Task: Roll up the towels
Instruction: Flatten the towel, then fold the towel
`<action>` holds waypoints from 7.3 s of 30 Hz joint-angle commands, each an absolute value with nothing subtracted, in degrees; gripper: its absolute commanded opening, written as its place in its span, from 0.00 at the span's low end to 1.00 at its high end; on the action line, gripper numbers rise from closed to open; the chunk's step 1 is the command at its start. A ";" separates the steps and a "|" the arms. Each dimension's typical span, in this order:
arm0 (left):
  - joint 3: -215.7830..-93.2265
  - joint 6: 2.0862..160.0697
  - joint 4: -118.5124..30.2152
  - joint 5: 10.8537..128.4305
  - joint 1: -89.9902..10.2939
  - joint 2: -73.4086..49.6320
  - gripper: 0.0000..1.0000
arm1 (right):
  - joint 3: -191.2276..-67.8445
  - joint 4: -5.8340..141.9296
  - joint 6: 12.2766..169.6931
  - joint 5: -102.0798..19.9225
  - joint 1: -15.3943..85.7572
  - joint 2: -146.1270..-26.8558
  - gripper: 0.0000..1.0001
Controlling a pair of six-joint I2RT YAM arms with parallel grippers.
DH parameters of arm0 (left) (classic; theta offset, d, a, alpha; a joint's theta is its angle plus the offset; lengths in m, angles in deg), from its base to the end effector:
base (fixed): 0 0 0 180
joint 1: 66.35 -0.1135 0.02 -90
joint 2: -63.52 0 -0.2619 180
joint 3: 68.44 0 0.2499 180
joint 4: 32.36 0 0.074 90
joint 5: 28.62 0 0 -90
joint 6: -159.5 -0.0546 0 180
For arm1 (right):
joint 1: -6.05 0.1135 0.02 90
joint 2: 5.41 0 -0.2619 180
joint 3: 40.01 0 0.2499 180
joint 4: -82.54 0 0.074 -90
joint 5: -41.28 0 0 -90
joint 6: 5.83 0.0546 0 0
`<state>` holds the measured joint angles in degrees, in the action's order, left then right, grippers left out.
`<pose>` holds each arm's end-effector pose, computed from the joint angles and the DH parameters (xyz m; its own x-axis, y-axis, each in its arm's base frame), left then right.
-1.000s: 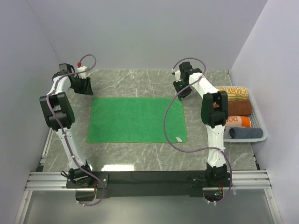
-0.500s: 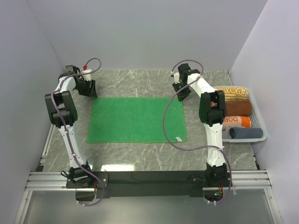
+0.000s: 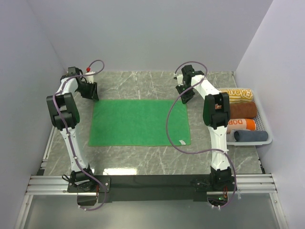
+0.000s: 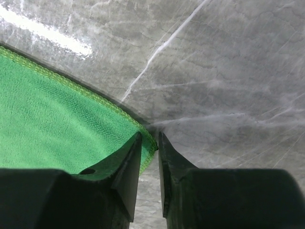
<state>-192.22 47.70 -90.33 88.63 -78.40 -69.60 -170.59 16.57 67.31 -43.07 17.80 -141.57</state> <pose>0.4872 0.0784 0.1511 -0.8425 0.1577 -0.5150 0.3231 0.9130 -0.2490 0.4867 0.1067 0.1489 -0.8212 -0.4656 -0.3300 -0.4925 0.8703 -0.0024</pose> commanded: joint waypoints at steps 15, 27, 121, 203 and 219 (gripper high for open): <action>-195.79 46.73 -93.09 91.08 -78.30 -70.78 0.01 | -175.97 13.53 66.41 -42.22 17.40 -143.05 0.00; -196.15 43.40 -95.73 97.77 -80.67 -65.24 0.00 | -176.07 11.87 65.98 -38.70 16.60 -135.76 0.00; -149.48 15.09 -115.86 93.89 -93.42 -34.83 0.01 | -125.00 11.52 60.88 -34.31 19.06 -107.02 0.00; -125.93 18.35 -81.13 88.18 -52.20 -16.38 0.14 | -127.91 9.05 55.17 -29.38 28.29 -105.87 0.00; -125.23 13.33 -93.89 92.93 -52.20 -13.03 0.05 | -120.88 9.49 52.62 -30.09 28.99 -103.41 0.05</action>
<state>-125.10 14.71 -91.79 91.45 -52.39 -13.63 -122.02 10.08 54.00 -30.09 28.27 -104.74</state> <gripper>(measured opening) 0.041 0.038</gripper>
